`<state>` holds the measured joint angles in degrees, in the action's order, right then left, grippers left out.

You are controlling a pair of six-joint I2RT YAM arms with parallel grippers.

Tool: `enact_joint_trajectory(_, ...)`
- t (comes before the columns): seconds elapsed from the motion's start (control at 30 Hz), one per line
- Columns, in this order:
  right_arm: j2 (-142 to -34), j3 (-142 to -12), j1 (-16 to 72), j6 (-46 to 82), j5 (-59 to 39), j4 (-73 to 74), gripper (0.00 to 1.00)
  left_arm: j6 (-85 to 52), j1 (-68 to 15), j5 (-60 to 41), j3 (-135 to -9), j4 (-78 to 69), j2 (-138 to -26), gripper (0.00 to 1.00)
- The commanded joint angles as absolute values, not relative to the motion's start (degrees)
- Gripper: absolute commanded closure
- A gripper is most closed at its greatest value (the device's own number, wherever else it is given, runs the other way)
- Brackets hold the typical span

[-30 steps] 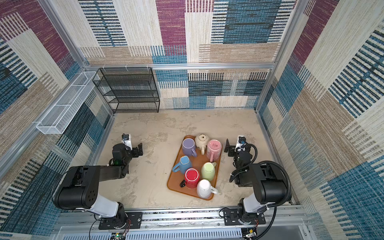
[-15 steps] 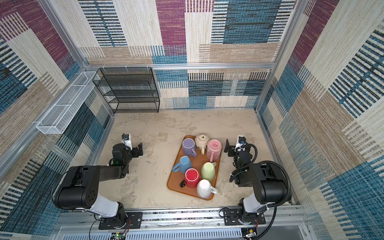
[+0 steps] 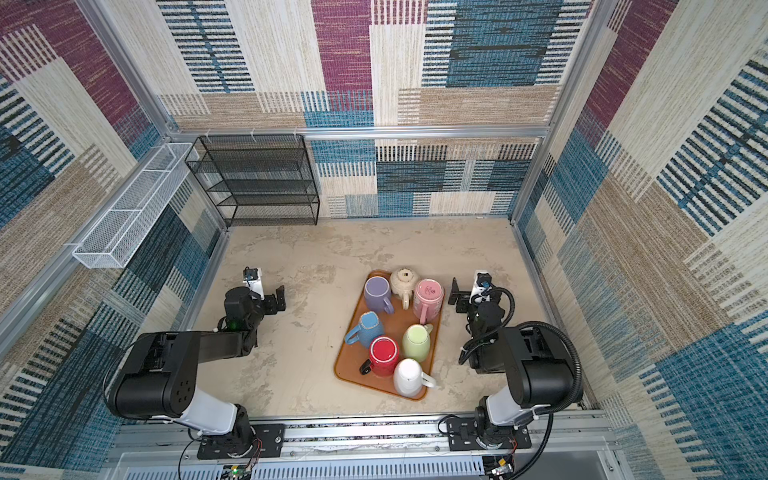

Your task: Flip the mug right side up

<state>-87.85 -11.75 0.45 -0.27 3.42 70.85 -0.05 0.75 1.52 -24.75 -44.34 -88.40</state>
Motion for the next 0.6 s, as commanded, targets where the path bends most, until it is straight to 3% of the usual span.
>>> enact_joint_trajectory(0.0,-87.9,-12.0,0.4,-0.9,3.1,73.7,0.00,0.7,0.9,1.7,-24.8,-46.0,-88.2,0.01)
enact_joint_trajectory(0.13,-84.5,-13.1,0.5,0.0,6.0,68.9,0.00,0.4,0.8,2.8,-28.3,-38.1,-85.2,0.01)
enact_joint_trajectory(0.23,-79.3,-21.5,0.5,3.3,12.2,47.2,0.00,0.8,0.6,3.0,-34.1,-25.6,-82.8,0.01)
enact_joint_trajectory(0.33,-78.2,-27.9,0.5,7.2,15.9,34.4,0.00,0.3,-0.4,4.2,-37.9,-19.7,-81.2,0.04)
enact_joint_trajectory(0.57,-78.3,-38.0,0.4,16.9,10.4,14.4,0.08,-4.6,-7.0,1.9,-50.6,-3.6,-79.9,0.10)
